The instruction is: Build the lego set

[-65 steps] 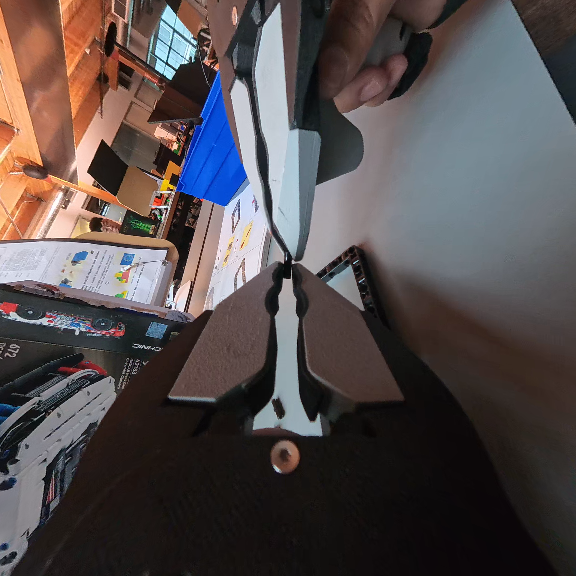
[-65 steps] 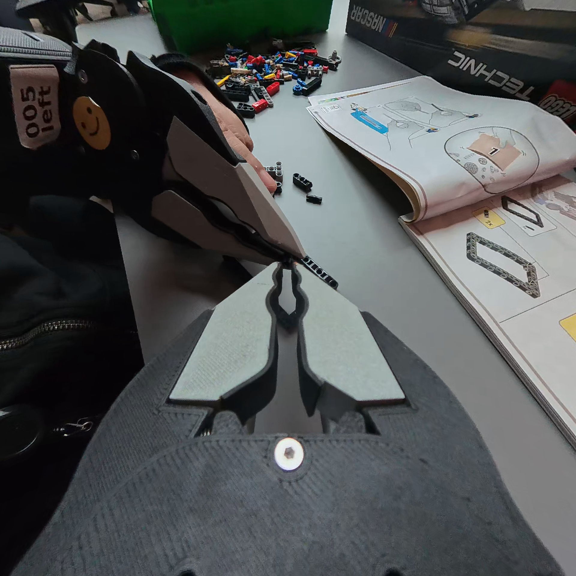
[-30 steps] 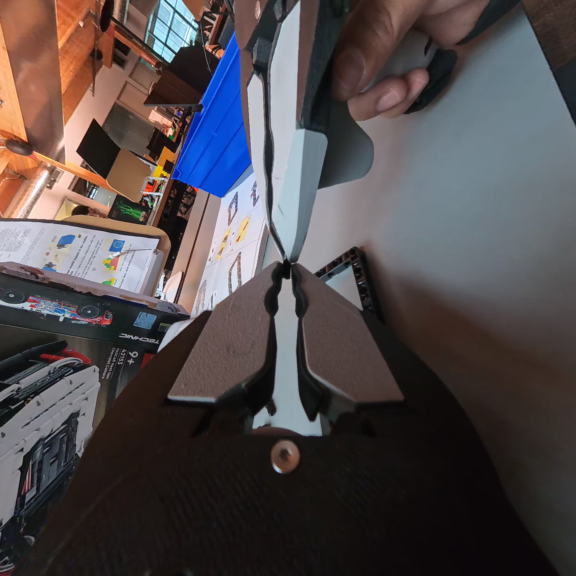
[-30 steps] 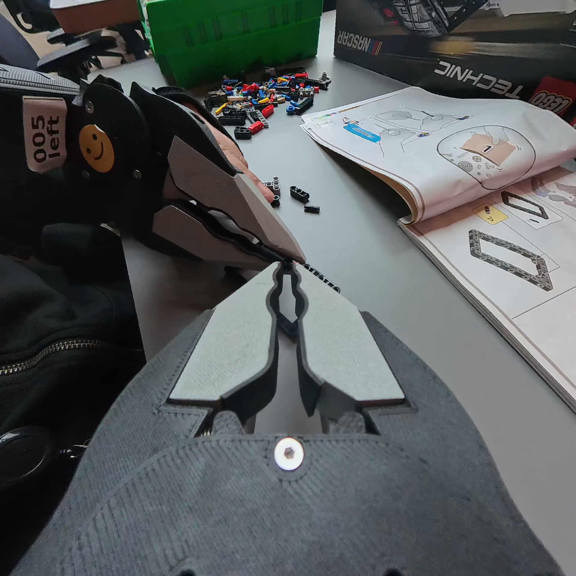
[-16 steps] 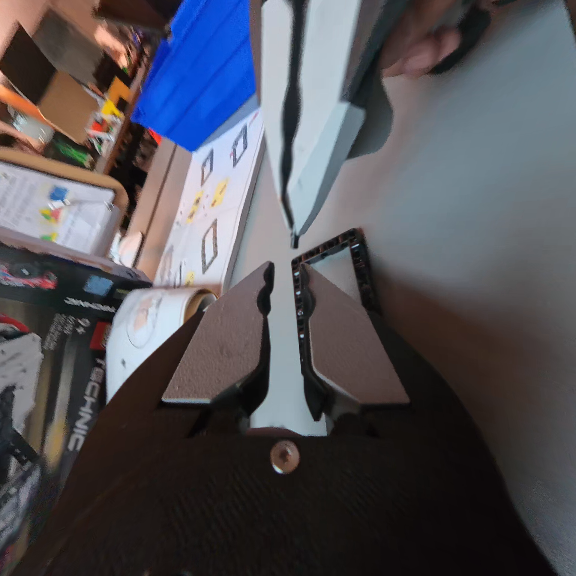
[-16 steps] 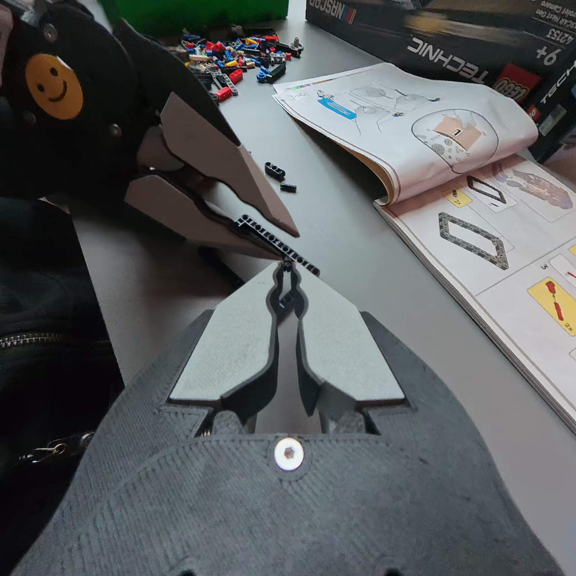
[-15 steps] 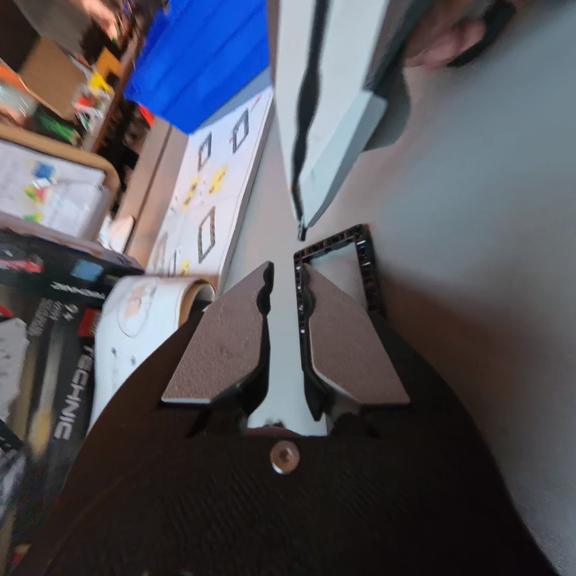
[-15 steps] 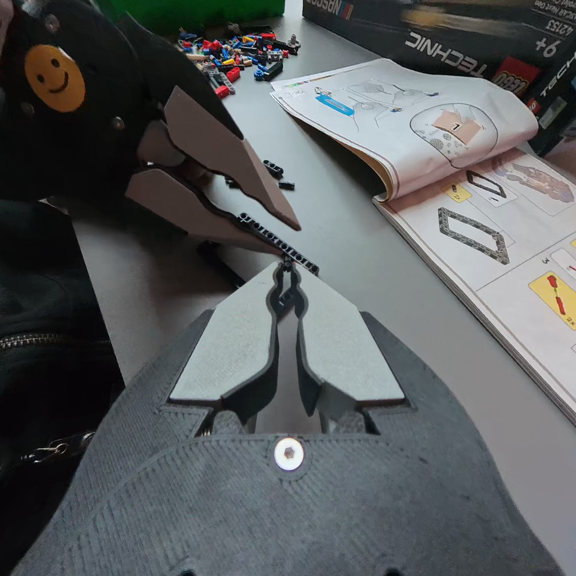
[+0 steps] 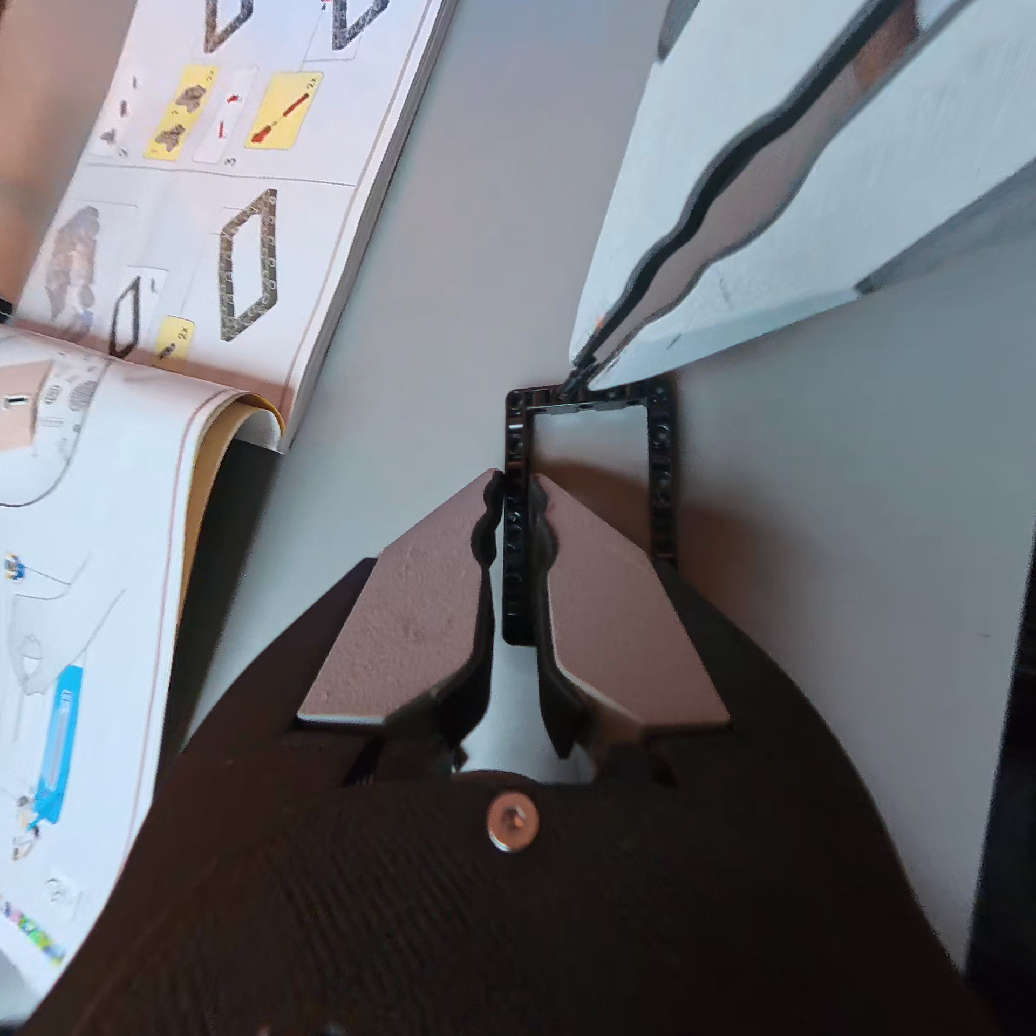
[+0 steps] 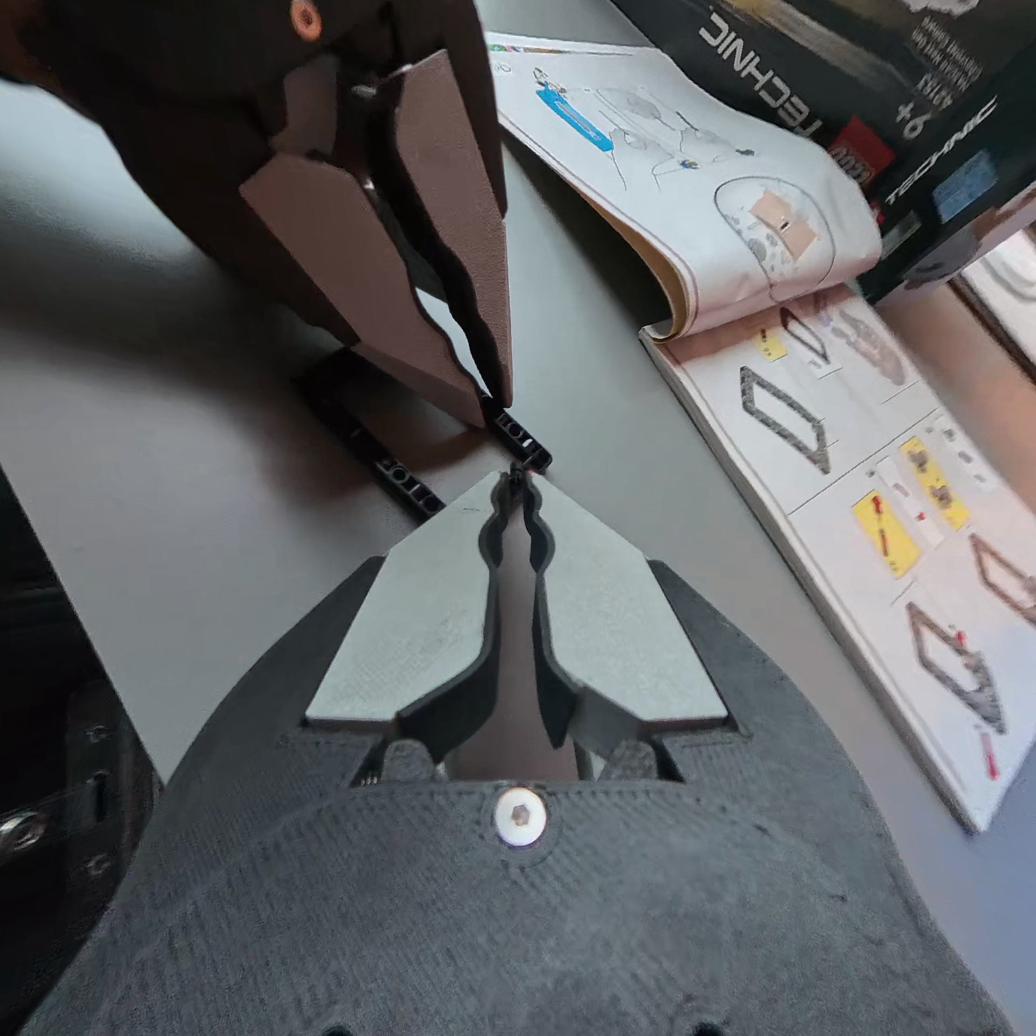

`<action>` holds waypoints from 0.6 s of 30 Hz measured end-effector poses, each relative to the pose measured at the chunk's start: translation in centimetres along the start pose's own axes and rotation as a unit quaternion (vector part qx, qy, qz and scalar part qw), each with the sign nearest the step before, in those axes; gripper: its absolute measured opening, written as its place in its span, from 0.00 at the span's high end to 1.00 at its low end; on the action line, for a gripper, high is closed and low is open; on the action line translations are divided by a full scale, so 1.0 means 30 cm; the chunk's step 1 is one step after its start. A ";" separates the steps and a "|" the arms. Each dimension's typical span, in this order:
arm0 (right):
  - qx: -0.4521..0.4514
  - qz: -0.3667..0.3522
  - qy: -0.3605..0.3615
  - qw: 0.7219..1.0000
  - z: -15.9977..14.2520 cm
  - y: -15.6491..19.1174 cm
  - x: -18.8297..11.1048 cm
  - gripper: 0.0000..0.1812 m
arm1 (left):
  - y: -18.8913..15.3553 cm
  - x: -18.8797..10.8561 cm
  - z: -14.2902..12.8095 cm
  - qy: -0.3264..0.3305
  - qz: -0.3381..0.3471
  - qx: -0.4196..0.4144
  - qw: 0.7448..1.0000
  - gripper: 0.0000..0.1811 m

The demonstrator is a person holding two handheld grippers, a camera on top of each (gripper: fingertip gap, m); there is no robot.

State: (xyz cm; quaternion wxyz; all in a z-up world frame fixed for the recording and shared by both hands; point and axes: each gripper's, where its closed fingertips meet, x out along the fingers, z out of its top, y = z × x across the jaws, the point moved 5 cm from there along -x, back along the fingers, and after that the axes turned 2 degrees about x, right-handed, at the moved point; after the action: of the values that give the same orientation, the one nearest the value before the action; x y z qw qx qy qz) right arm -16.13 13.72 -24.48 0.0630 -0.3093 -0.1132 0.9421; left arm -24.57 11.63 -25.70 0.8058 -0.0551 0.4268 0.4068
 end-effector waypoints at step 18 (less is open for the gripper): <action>-0.343 -0.098 0.115 0.927 0.015 0.059 0.024 0.99 | -0.021 0.003 0.010 -0.019 -0.054 -0.039 0.998 0.97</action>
State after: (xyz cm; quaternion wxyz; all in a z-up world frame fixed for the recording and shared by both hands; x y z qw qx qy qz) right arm -17.06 12.06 -24.99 0.0579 -0.4056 -0.4508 0.7931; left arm -23.92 11.40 -25.73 0.8317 -0.1017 0.3920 0.3799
